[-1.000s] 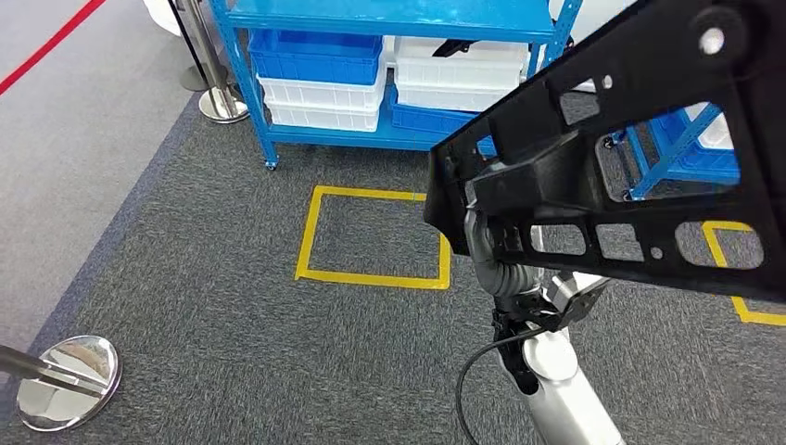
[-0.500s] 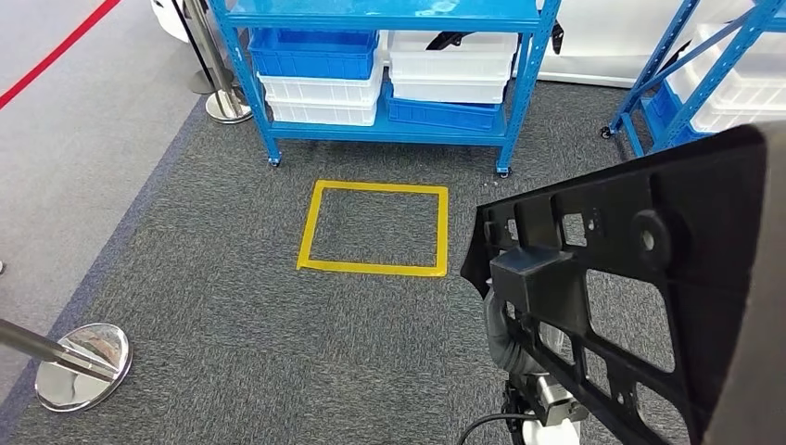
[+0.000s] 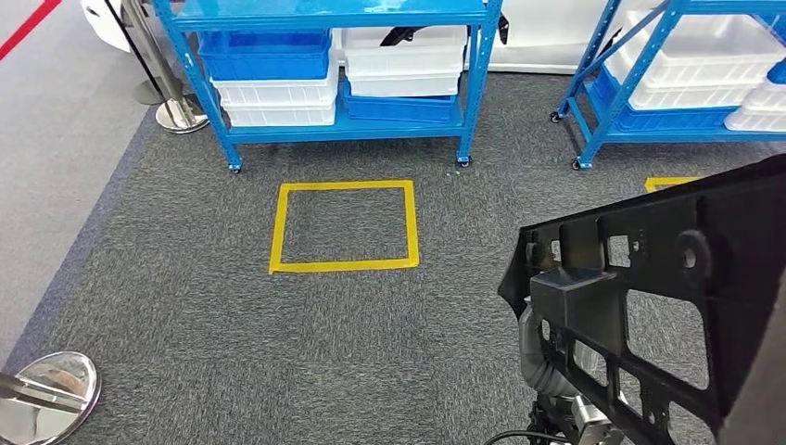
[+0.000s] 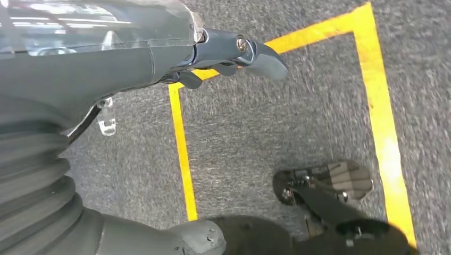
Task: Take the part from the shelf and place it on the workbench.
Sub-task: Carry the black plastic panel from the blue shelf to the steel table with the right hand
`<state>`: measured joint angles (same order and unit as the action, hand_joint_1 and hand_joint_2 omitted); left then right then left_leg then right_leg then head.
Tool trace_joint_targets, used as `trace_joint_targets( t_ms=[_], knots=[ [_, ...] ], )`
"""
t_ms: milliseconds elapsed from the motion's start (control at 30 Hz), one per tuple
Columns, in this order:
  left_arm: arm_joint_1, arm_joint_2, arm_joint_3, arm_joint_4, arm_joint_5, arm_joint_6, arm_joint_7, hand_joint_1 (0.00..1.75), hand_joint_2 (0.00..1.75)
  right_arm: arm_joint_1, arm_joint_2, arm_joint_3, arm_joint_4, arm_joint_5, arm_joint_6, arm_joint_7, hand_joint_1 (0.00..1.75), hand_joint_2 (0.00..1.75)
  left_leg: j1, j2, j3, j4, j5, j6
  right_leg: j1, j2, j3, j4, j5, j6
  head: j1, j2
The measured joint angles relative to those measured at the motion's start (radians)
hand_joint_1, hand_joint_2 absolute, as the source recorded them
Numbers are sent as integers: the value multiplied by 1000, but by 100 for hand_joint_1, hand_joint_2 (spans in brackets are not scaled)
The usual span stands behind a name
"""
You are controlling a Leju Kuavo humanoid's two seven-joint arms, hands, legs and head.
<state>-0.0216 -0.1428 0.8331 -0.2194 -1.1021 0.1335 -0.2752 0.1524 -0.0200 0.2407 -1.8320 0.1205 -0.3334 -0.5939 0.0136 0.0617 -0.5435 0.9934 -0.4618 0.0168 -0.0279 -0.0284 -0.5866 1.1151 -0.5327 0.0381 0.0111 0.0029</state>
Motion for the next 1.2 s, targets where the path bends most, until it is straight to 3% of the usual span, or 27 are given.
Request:
trace_joint_targets(
  t_ms=[67, 100, 167, 233, 333, 367, 400, 433, 467, 533, 600, 667, 700, 733, 800, 867, 900, 933, 1000, 1067, 1100, 1200],
  knots=[
    [-1, -1, 0, 0, -1, -1, 0, 0, 175, 1, 2, -6, -3, 1, 0, -2, 175, 175, -4, 12, -6, 17, -8, -14, 2, -22, 39, -82, 25, -10, -1, 0],
    [-2, -1, 0, 0, -2, -2, 0, 0, 175, 3, 3, -9, -4, 4, -2, -4, 175, 175, -6, 17, -7, 21, -9, -21, 5, -23, 39, -89, 24, -18, -1, 0],
    [-4, -1, 0, 0, -7, -4, 0, 0, 175, 7, 4, -19, -10, 15, -11, -10, 175, 175, -4, 26, -8, 23, -10, -31, 6, -4, 31, -88, 29, -33, -3, 0],
    [-4, -1, 0, 0, -12, -4, 0, 0, 175, 10, 6, -32, -23, 30, -26, -16, 175, 175, 0, 2, -21, 57, -41, -41, 5, 12, 26, -89, 37, -47, -4, 0],
    [-1, -1, 0, 0, -17, -3, 0, 0, 175, 12, 8, -50, -39, 37, -38, -16, 175, 175, 1, -46, -91, 229, -142, -44, 10, 38, 15, -90, 45, -60, -7, 0],
    [0, -1, 0, 0, -19, -2, 0, 0, 175, 14, 8, -55, -40, 37, -39, -15, 175, 175, 0, -50, -112, 281, -160, -41, 13, 49, 12, -89, 48, -62, -6, 0],
    [1, -1, 0, 0, -21, -2, 1, 0, 175, 16, 8, -60, -41, 37, -39, -14, 175, 175, -1, -52, -119, 302, -160, -37, 17, 61, 10, -89, 49, -64, -6, 0],
    [1, -1, 0, 0, -24, -2, 1, 0, 175, 19, 8, -65, -41, 37, -40, -13, 175, 175, -3, -55, -108, 285, -141, -30, 21, 74, 9, -89, 51, -65, -6, 0],
    [2, -1, 0, 0, -27, -2, 2, 0, 175, 21, 9, -68, -42, 38, -41, -12, 175, 175, -6, -64, -80, 231, -106, -21, 23, 88, 10, -89, 52, -65, -6, 0],
    [3, 1, 0, 0, -32, -2, 1, 0, 175, 23, 12, -74, -45, 38, -43, -12, 175, 175, -10, -111, -17, 99, -48, 2, 25, 111, 10, -88, 55, -62, -4, 0],
    [3, 2, -1, 0, -38, -2, 0, 0, 175, 23, 14, -81, -46, 39, -47, -12, 175, 175, -14, -141, 13, 34, -35, 17, 19, 132, 2, -88, 61, -53, -5, 0],
    [1, 1, -2, 0, -46, -3, -2, 0, 175, 25, 15, -91, -48, 39, -53, -11, 175, 175, -16, -124, 19, 17, -31, 19, 15, 152, -6, -91, 69, -38, -8, 0],
    [0, 0, -3, 0, -49, -4, -3, 0, 175, 27, 15, -98, -50, 40, -56, -11, 175, 175, -13, -111, 23, 6, -25, 20, 17, 144, -10, -87, 67, -33, -7, 0],
    [0, 0, -4, 0, -51, -5, -5, 0, 175, 27, 15, -106, -52, 40, -58, -11, 175, 175, -10, -97, 27, -5, -19, 23, 19, 124, -19, -70, 55, -28, -5, 0],
    [1, -1, -5, 0, -53, -5, -8, 0, 175, 27, 15, -124, -57, 39, -66, -10, 175, 175, -8, -68, 31, -20, -10, 27, 21, 65, -64, 21, -1, -22, -1, 0],
    [2, -1, -5, 0, -56, -6, -9, 0, 175, 30, 15, -144, -60, 39, -74, -9, 175, 175, -9, -41, 28, -19, -10, 28, 15, 40, -122, 140, -54, -15, 0, 0],
    [2, -2, -5, 0, -58, -7, -9, 0, 175, 33, 15, -155, -60, 39, -77, -9, 175, 175, -9, -27, 26, -17, -11, 26, 12, 36, -135, 167, -58, -11, 1, 0],
    [2, -2, -5, 0, -59, -8, -9, 0, 175, 36, 15, -166, -60, 39, -79, -9, 175, 175, -8, -14, 25, -14, -13, 24, 9, 31, -128, 159, -43, -8, 1, 0],
    [1, -5, -5, 0, -63, -11, -8, 0, 175, 39, 15, -184, -64, 39, -83, -9, 175, 175, -7, 12, 24, -3, -22, 14, 4, 3, -61, 38, 15, -3, 1, 0],
    [0, -6, -6, 0, -66, -12, -6, 0, 175, 39, 15, -194, -69, 43, -86, -9, 175, 175, -12, 31, 23, 10, -34, 0, 5, -40, -2, -66, 48, -9, 1, 0],
    [0, -5, -6, 0, -67, -12, -6, 0, 175, 40, 15, -196, -71, 45, -86, -9, 175, 175, -16, 39, 25, 14, -40, -6, 7, -50, 6, -82, 49, -15, 0, 0],
    [-4, -4, -7, 0, -69, -12, -5, 0, 175, 41, 15, -204, -74, 50, -86, -8, 175, 175, -15, 57, 34, 20, -50, -20, 7, -21, 0, -80, 53, -34, -3, 0]
  ],
)
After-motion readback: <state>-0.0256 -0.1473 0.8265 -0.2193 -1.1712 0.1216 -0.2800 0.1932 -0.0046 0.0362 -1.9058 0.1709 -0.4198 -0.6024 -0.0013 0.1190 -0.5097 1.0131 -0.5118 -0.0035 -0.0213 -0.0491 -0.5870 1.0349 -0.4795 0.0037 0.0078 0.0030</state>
